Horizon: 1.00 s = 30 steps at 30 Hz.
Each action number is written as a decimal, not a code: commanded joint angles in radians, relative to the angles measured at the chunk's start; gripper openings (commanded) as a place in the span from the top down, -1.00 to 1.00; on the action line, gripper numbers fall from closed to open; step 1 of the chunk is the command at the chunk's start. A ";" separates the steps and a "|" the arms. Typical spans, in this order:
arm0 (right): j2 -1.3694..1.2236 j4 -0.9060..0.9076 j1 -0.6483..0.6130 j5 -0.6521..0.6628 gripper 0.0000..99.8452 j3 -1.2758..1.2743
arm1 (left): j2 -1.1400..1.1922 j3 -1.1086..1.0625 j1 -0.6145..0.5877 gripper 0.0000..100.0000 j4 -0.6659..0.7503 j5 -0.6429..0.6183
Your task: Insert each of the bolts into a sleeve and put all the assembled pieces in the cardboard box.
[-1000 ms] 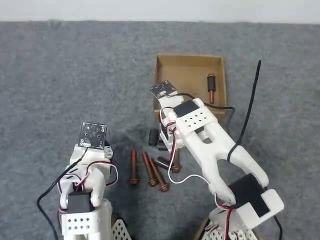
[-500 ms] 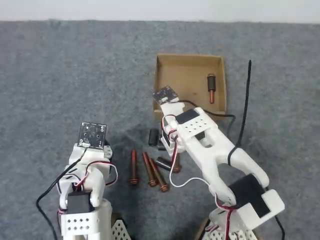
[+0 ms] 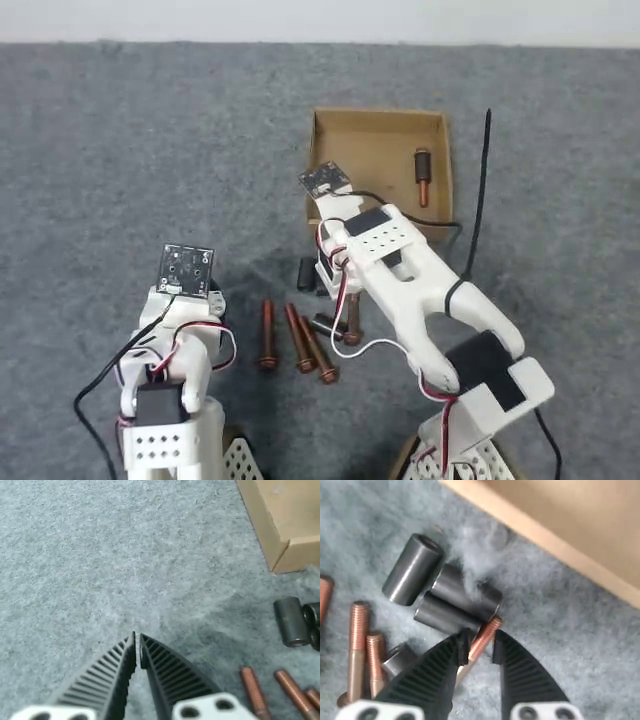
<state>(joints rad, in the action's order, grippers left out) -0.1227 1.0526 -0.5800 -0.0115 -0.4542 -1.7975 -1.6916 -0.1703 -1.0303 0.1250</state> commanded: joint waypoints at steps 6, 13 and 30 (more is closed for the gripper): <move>-0.042 0.134 0.008 -0.009 0.81 0.078 | -0.020 0.008 0.003 0.97 0.035 0.009; -0.018 0.157 0.007 -0.018 0.80 0.084 | -0.020 0.008 0.003 0.97 0.037 0.009; 0.025 -0.036 0.002 -0.110 0.80 -0.037 | -0.020 0.007 0.029 0.97 0.038 0.011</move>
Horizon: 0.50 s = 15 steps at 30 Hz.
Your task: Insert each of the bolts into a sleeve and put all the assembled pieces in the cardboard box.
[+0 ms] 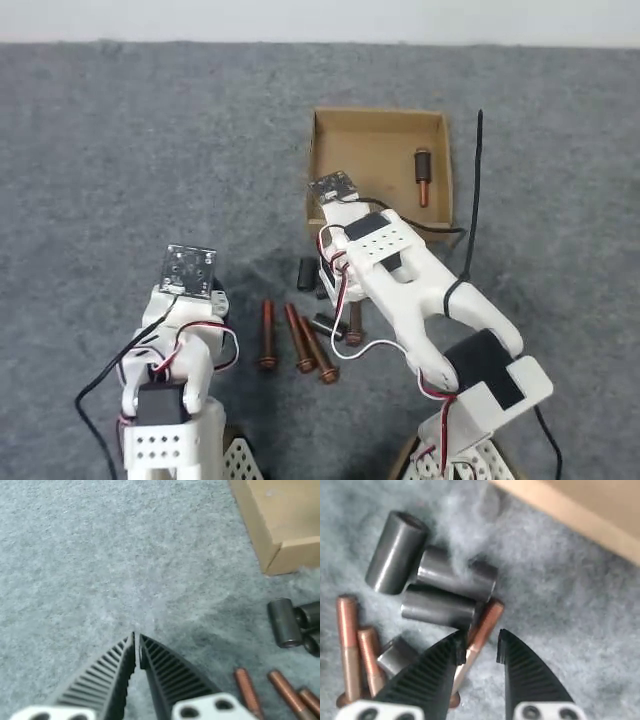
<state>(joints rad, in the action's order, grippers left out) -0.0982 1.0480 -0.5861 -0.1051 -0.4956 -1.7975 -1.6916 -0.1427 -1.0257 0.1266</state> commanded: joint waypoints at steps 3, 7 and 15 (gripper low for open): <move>-0.039 -0.042 0.012 -0.018 0.80 0.009 | -0.020 0.007 0.002 0.97 0.034 0.009; -0.061 -0.039 0.013 -0.017 0.81 0.025 | -0.020 0.007 0.002 0.97 0.034 0.009; -0.048 0.013 0.024 0.044 0.97 0.035 | -0.020 0.007 -0.002 0.97 0.034 0.009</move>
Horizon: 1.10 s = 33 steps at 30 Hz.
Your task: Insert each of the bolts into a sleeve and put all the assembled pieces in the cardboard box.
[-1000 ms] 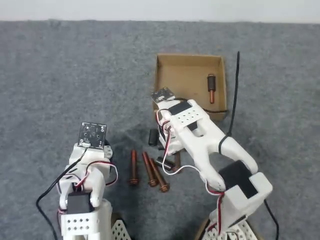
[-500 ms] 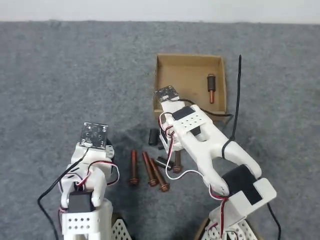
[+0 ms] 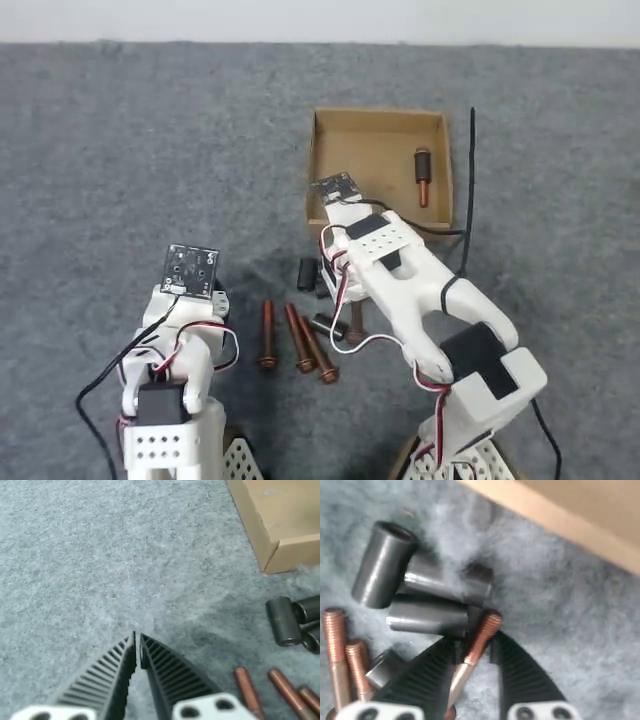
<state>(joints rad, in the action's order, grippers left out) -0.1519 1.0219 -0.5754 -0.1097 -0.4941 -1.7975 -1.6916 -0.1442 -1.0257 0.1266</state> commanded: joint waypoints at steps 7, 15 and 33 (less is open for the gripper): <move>0.159 0.251 0.064 0.192 0.99 0.178 | -0.020 0.007 0.000 0.97 0.032 0.009; 0.225 0.435 -0.018 0.595 0.99 0.529 | -0.020 0.007 -0.003 0.97 0.032 0.009; -0.489 0.417 -0.242 1.045 0.99 1.321 | -0.020 0.007 -0.025 0.97 0.032 0.009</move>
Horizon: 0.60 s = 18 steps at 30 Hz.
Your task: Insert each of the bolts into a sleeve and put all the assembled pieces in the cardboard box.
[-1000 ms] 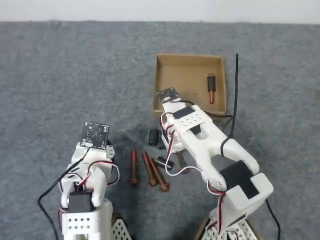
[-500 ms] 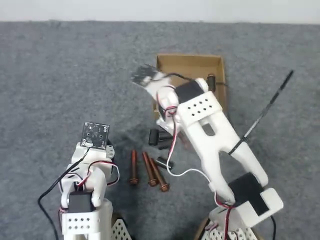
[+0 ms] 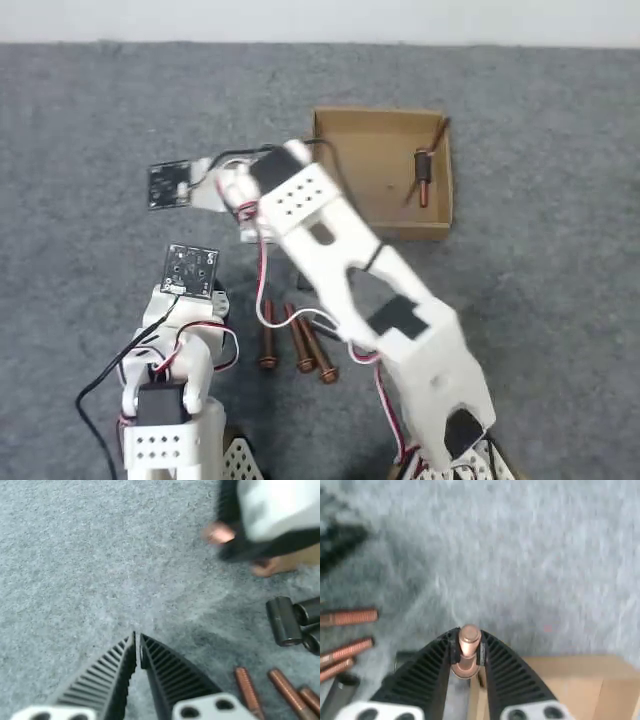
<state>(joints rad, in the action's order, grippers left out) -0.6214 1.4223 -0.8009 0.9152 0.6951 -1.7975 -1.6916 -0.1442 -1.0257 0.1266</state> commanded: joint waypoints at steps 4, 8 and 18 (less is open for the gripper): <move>-0.094 0.027 -0.012 0.015 0.98 0.176 | -0.020 0.007 -0.061 0.97 0.058 0.008; -0.119 0.025 -0.012 -0.054 0.92 0.190 | -0.020 0.007 -0.058 0.97 0.058 0.008; 0.005 0.134 0.021 -0.126 0.80 0.190 | -0.020 0.007 -0.063 0.97 0.058 0.008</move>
<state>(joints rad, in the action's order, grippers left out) -0.7626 1.5037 -0.8117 0.8216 0.8301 -1.7975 -1.6916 -0.2041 -0.9981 0.1266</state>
